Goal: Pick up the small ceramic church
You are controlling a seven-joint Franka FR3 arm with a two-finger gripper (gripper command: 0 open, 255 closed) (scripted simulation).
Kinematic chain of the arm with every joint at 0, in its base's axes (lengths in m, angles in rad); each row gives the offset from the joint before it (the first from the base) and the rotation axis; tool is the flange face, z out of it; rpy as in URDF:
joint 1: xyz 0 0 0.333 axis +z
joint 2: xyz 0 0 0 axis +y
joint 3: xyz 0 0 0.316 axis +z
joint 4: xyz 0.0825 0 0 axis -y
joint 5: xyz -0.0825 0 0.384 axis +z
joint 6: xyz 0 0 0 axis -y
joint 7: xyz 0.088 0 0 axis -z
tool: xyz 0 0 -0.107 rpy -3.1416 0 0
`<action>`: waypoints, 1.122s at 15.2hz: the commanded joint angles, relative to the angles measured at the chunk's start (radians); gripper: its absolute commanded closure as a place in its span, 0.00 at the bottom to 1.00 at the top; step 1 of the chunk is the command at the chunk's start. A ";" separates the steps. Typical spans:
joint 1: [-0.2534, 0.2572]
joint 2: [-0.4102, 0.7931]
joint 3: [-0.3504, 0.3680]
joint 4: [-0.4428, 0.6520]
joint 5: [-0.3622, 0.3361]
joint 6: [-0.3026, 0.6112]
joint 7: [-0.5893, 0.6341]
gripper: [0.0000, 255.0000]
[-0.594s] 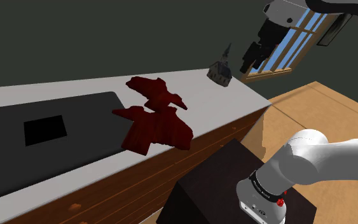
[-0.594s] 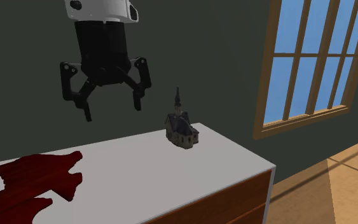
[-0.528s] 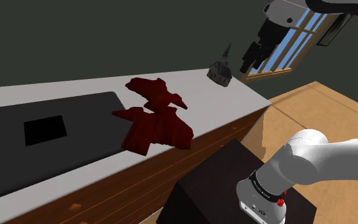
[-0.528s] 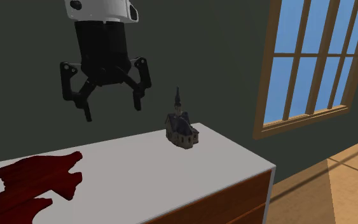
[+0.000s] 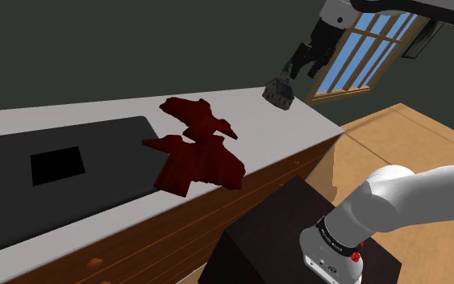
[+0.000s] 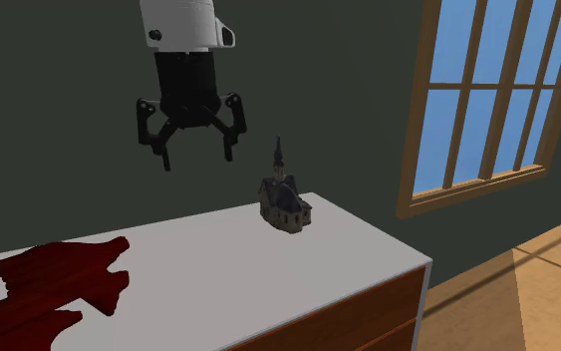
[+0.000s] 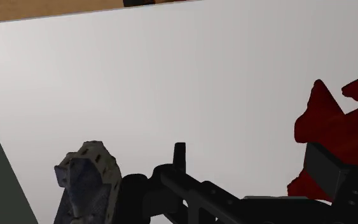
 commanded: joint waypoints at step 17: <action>-0.140 0.525 -0.136 0.451 0.001 0.190 0.136 0.00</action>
